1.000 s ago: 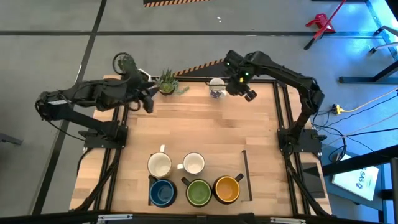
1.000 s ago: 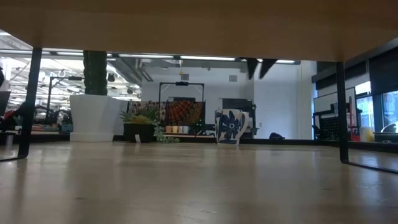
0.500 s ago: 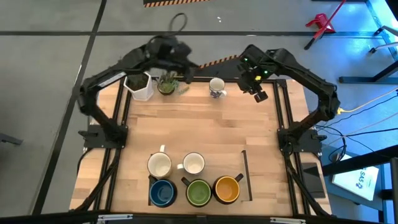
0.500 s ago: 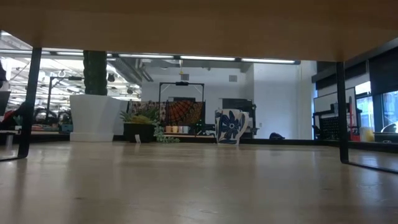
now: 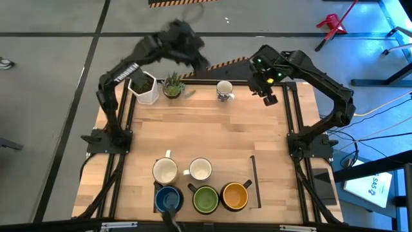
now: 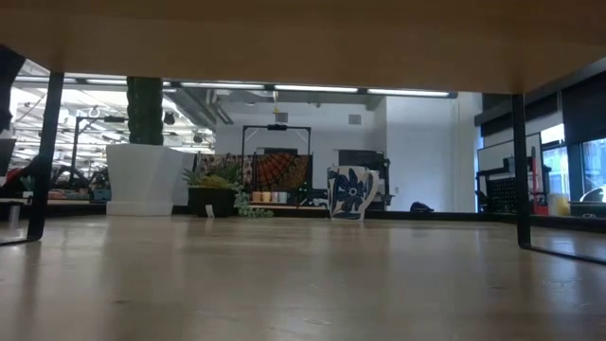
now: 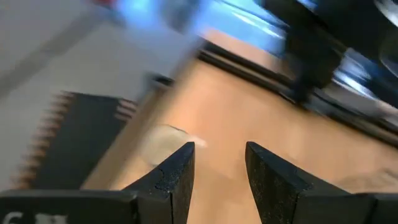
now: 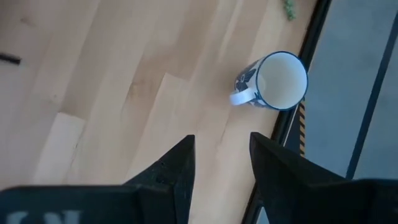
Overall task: Place coffee mugs
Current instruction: Put the patterned blue mug on the shelf
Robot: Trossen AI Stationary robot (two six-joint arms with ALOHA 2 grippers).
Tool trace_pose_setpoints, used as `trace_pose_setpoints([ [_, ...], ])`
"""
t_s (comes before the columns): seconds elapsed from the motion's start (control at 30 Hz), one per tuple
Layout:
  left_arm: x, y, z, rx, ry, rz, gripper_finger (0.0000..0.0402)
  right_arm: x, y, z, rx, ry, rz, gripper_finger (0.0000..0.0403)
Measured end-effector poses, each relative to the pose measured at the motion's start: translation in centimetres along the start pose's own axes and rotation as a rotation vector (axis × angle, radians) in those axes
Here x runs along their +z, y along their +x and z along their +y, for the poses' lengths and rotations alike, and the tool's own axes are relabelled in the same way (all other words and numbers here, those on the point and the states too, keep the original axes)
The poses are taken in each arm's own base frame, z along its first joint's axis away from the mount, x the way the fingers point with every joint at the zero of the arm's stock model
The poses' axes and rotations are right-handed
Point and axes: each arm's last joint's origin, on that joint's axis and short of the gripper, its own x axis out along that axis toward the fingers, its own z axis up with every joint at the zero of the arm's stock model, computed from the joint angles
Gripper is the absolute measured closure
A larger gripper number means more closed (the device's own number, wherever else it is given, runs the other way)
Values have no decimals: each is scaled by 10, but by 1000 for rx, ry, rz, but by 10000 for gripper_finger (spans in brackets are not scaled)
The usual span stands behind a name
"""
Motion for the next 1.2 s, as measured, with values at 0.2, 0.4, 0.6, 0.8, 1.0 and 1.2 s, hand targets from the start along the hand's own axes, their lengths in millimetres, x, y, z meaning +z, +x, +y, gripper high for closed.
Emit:
trace_pose_setpoints([
  [0.2, 10, -33, 65, 235, -79, -79, 292, 2, 0, -3, -24, 106, -17, 262],
  [0.4, -3, -77, 147, 278, -207, -92, 388, 2, 0, -2, -23, 133, -17, 262],
  [0.6, -26, -56, 189, -19, -255, -1, 400, 2, 0, -3, -33, 171, -25, 262],
  [0.8, -27, -12, 190, -260, -503, 41, 401, 2, 1, -6, -70, 198, -7, 262],
  [1.0, 0, -14, 134, -444, -441, -23, 401, -4, 29, -17, -151, -73, 5, 262],
  [1.2, 17, -56, 100, -448, -370, -137, 401, -31, 66, -35, -121, -371, 85, 262],
])
